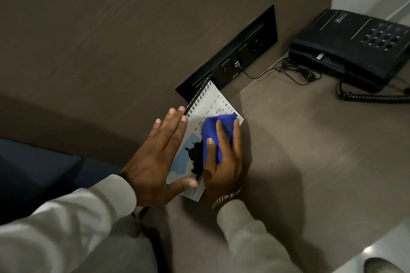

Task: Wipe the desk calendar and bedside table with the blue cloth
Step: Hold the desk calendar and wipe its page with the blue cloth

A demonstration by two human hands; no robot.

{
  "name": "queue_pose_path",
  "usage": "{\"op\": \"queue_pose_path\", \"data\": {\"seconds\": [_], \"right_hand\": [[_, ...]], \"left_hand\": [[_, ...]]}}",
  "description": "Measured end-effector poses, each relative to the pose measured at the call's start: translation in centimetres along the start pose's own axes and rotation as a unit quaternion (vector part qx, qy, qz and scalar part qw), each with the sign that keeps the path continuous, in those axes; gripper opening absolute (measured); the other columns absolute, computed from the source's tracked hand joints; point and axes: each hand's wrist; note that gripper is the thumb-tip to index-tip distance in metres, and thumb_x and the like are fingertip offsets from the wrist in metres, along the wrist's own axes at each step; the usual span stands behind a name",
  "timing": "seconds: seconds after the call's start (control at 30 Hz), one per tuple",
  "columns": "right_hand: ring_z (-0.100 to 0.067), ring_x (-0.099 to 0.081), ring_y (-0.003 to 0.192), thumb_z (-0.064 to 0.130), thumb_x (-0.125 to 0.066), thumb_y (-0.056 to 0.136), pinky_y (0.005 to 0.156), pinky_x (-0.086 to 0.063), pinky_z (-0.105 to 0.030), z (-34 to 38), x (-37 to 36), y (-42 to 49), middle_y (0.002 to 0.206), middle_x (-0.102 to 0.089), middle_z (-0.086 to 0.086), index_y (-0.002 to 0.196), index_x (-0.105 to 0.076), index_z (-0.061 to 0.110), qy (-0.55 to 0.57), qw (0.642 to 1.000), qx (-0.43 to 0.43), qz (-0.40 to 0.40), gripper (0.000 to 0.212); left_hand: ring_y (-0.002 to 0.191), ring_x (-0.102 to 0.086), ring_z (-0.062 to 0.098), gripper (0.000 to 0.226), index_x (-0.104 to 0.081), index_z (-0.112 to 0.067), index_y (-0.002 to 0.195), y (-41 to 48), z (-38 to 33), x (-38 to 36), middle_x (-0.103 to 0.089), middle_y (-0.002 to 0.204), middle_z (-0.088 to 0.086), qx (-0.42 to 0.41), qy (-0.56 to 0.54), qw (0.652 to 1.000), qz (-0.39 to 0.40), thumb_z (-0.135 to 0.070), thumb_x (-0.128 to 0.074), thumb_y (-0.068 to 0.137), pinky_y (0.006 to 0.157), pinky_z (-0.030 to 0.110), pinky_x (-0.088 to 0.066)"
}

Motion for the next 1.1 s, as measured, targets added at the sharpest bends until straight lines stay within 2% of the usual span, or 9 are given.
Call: {"op": "queue_pose_path", "data": {"seconds": [0.2,0.3,0.37,0.47,0.6,0.7,0.77,0.9,1.1], "right_hand": [[-0.029,-0.032,0.145,0.031,-0.050,0.097,0.108,-0.045,-0.053,1.5,-0.9,3.4,0.160,-0.024,-0.013,0.140,-0.040,0.031,0.045,0.998,0.053,0.002,0.045],[-0.028,-0.032,0.145,0.031,-0.050,0.098,0.104,-0.048,-0.054,0.6,-0.4,3.7,0.161,-0.023,-0.011,0.140,-0.041,0.032,0.015,1.000,-0.004,-0.010,0.043],[-0.029,-0.034,0.144,0.025,-0.055,0.097,0.104,-0.048,-0.053,0.2,0.3,1.7,0.158,-0.029,-0.016,0.138,-0.048,0.021,0.005,1.000,-0.027,0.003,0.042],[-0.033,-0.038,0.142,0.022,-0.056,0.095,0.104,-0.047,-0.055,0.4,0.1,-0.4,0.156,-0.033,-0.021,0.135,-0.052,0.016,0.052,0.998,0.008,0.032,0.040],[-0.026,-0.027,0.147,0.032,-0.050,0.097,0.114,-0.039,-0.045,1.8,-0.9,3.2,0.161,-0.023,-0.010,0.141,-0.043,0.031,0.056,0.995,0.076,0.036,0.044],[-0.026,-0.029,0.146,0.032,-0.050,0.098,0.108,-0.046,-0.050,0.7,-0.3,4.2,0.162,-0.021,-0.007,0.140,-0.038,0.038,0.018,1.000,-0.009,0.008,0.044],[-0.027,-0.033,0.144,0.030,-0.052,0.098,0.104,-0.049,-0.051,0.3,0.7,2.5,0.161,-0.026,-0.011,0.140,-0.044,0.029,-0.013,0.999,-0.046,0.019,0.043],[-0.028,-0.039,0.141,0.021,-0.059,0.094,0.108,-0.046,-0.047,0.6,1.4,-1.6,0.154,-0.036,-0.018,0.133,-0.056,0.013,0.000,0.997,0.028,0.076,0.041],[-0.031,-0.032,0.144,0.020,-0.057,0.096,0.111,-0.040,-0.041,2.1,1.0,4.3,0.159,-0.026,-0.014,0.138,-0.046,0.025,0.056,0.997,-0.016,0.048,0.044]], "left_hand": [[0.156,0.012,0.022,0.109,0.008,-0.012,0.157,-0.1,0.2,-0.2,0.014,0.168,0.004,-0.007,0.001,1.000,0.001,-0.082,-0.030,0.082,0.124,0.030,0.012],[0.156,0.010,0.025,0.110,0.005,-0.009,0.157,-0.1,0.0,0.0,0.012,0.168,0.007,-0.012,-0.001,1.000,0.004,-0.080,-0.033,0.082,0.125,0.035,0.009],[0.156,0.011,0.024,0.111,0.004,-0.007,0.157,-0.1,-0.1,0.2,0.012,0.168,0.007,-0.009,-0.004,1.000,0.006,-0.080,-0.033,0.082,0.125,0.033,0.011],[0.156,0.013,0.022,0.112,0.003,-0.006,0.157,-0.1,-0.1,0.1,0.013,0.168,0.006,-0.012,-0.001,1.000,0.003,-0.079,-0.036,0.081,0.124,0.030,0.012],[0.156,0.011,0.022,0.113,0.005,-0.010,0.157,-0.1,0.1,-0.1,0.013,0.168,0.004,-0.013,-0.002,1.000,-0.004,-0.081,-0.037,0.081,0.125,0.033,0.007],[0.156,0.011,0.024,0.113,0.005,-0.009,0.157,-0.1,0.1,-0.2,0.012,0.168,0.006,-0.017,-0.005,1.000,-0.005,-0.080,-0.036,0.080,0.126,0.040,0.003],[0.155,0.013,0.021,0.113,0.007,-0.011,0.157,-0.2,0.1,-0.1,0.014,0.168,0.004,-0.015,-0.003,1.000,-0.005,-0.080,-0.039,0.080,0.125,0.038,0.005],[0.156,0.011,0.024,0.114,0.002,-0.006,0.157,-0.3,0.2,-0.1,0.011,0.168,0.008,-0.018,0.017,1.000,-0.004,-0.078,-0.043,0.081,0.126,0.042,0.001],[0.155,0.012,0.025,0.114,0.004,-0.007,0.157,-0.3,0.6,-0.5,0.014,0.168,0.008,-0.025,0.025,0.999,-0.008,-0.080,-0.040,0.082,0.126,0.039,0.004]]}}
Point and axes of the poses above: each hand's wrist, its own y-axis towards the middle knuckle, its own x-axis out of the back of the hand, z = x × y
